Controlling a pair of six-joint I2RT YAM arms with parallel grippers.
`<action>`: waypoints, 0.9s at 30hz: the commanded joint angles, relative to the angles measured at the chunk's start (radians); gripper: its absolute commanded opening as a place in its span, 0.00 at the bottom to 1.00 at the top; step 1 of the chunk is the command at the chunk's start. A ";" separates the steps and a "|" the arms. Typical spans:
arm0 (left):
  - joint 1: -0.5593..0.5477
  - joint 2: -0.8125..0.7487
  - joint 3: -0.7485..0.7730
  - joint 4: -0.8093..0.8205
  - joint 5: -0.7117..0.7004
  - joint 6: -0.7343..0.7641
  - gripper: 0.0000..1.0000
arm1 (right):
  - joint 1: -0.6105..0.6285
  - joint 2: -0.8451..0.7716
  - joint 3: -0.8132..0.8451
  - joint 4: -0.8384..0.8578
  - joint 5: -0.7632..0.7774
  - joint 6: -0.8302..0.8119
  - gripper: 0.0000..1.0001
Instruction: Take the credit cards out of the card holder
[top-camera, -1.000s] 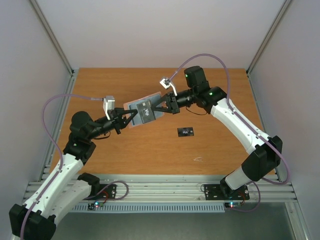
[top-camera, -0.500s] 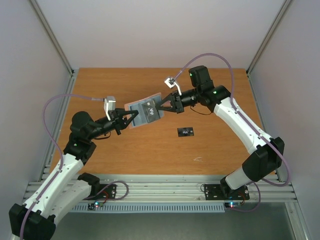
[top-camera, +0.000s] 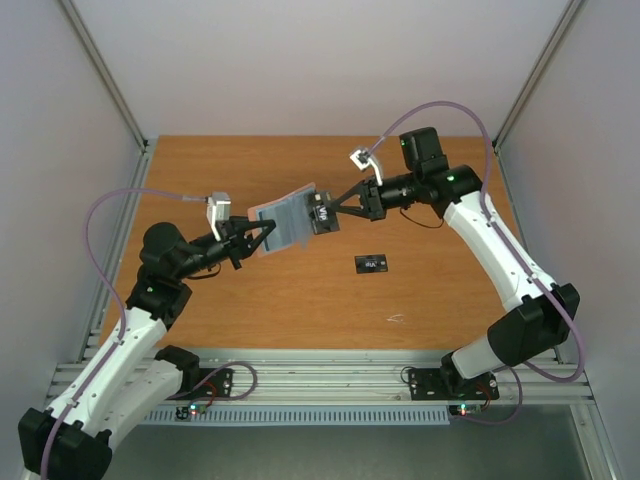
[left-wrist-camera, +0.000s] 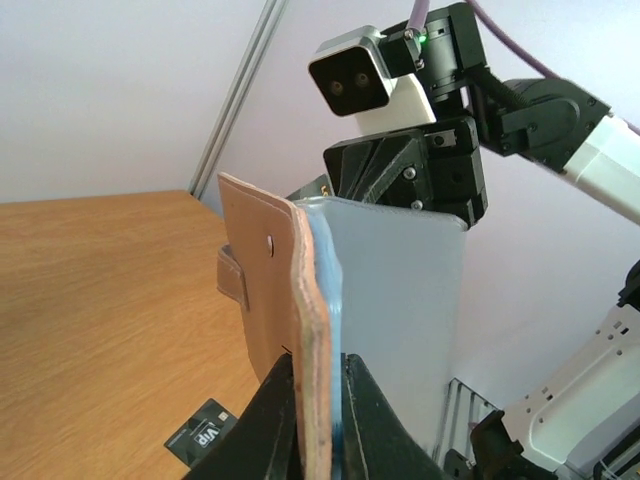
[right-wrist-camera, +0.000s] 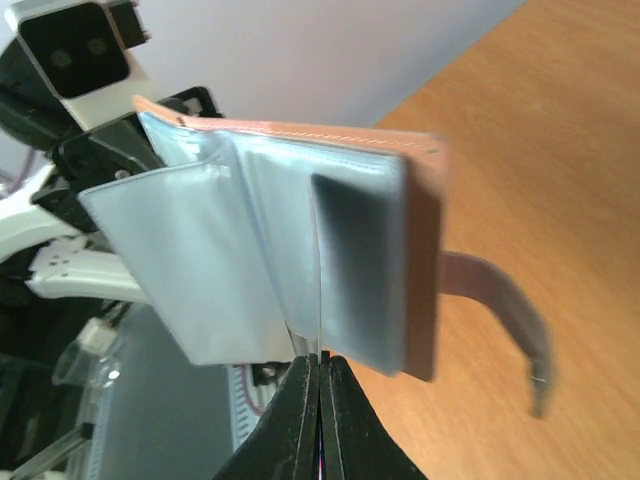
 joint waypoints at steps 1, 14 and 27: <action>-0.002 -0.017 0.012 -0.028 -0.069 0.056 0.00 | -0.063 -0.014 0.106 -0.235 0.122 -0.183 0.01; 0.001 -0.028 -0.030 -0.210 -0.435 0.211 0.00 | -0.035 0.149 0.076 -0.673 0.765 -0.748 0.01; 0.000 -0.031 -0.051 -0.193 -0.437 0.196 0.00 | 0.138 0.311 -0.052 -0.509 1.149 -1.017 0.01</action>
